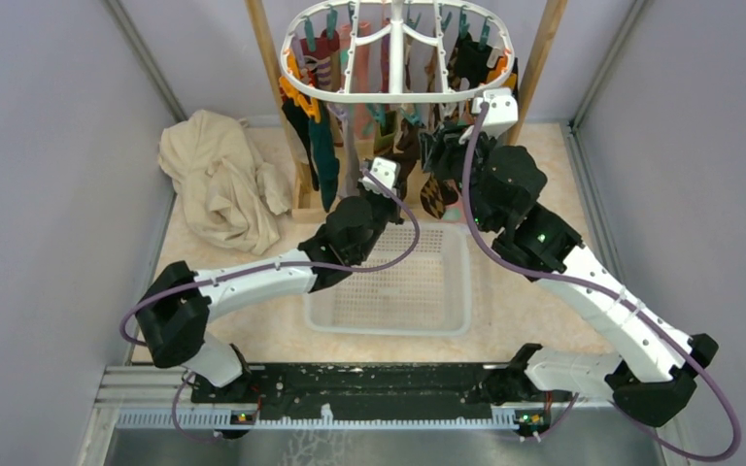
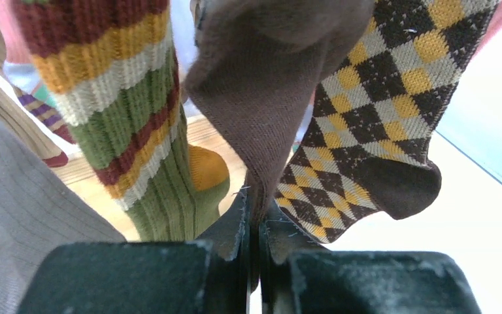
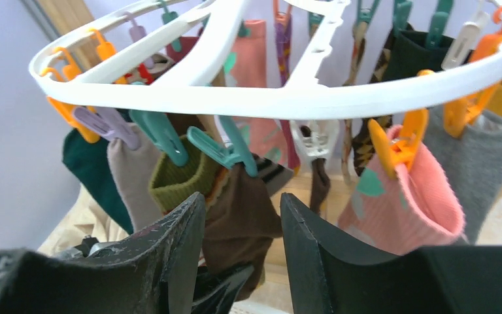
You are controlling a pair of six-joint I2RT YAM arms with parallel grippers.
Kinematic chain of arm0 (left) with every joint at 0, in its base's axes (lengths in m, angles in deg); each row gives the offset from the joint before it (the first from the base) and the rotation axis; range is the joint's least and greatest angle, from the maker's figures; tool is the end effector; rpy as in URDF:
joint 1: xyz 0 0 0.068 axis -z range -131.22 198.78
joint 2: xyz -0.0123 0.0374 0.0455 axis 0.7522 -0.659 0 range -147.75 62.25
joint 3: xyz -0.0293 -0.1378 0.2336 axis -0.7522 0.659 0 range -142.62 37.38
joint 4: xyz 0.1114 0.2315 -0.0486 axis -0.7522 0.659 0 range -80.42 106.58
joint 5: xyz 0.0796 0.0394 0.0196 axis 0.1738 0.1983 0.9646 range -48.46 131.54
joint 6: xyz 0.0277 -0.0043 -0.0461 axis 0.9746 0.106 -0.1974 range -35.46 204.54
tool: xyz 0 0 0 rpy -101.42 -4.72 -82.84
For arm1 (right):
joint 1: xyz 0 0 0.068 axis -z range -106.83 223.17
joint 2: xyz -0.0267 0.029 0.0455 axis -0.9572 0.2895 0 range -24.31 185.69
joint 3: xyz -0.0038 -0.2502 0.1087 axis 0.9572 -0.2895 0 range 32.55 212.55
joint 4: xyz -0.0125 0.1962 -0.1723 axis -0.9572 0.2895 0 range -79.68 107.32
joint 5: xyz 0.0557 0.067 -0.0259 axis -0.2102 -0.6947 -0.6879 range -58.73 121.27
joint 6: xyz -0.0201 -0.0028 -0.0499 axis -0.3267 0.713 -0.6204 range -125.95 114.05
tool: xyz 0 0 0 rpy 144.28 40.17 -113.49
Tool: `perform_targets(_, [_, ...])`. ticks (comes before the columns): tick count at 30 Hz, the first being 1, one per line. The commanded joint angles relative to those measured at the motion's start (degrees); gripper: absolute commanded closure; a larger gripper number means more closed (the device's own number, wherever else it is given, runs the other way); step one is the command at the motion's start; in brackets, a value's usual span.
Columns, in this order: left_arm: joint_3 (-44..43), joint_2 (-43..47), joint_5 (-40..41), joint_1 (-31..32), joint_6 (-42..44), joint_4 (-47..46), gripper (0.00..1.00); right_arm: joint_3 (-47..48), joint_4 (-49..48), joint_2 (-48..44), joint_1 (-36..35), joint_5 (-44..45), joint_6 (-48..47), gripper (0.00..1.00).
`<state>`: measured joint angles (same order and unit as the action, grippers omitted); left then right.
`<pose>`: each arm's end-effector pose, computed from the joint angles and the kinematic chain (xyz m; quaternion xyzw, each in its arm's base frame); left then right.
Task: Remove the socks clipped to the hanger
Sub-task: Remove the sock from the hanger.
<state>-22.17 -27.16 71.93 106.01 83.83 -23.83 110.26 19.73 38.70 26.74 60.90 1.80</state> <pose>0.2122 -0.2965 0.3141 0.1448 0.6725 -0.1836 0.7022 0.1688 0.1519 0.4786 -0.0374 0.6772 0.1720 0.7144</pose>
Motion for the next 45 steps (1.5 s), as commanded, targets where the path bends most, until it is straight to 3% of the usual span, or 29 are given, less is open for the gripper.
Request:
perform_targets(1, [-1.89,2.95,1.36,0.34,-2.30,4.73,0.94,3.28,-4.81,1.44,0.06,-7.14,-1.64,0.54])
perform_targets(13, [-1.68,6.83,0.66,0.38,-3.77,8.29,0.95,6.61,-5.14,6.65,0.04,-7.31,-4.21,0.41])
perform_targets(45, [-0.48,12.67,-3.21,0.49,-6.00,13.27,0.95,14.00,-3.44,14.16,0.05,2.58,-7.48,0.40])
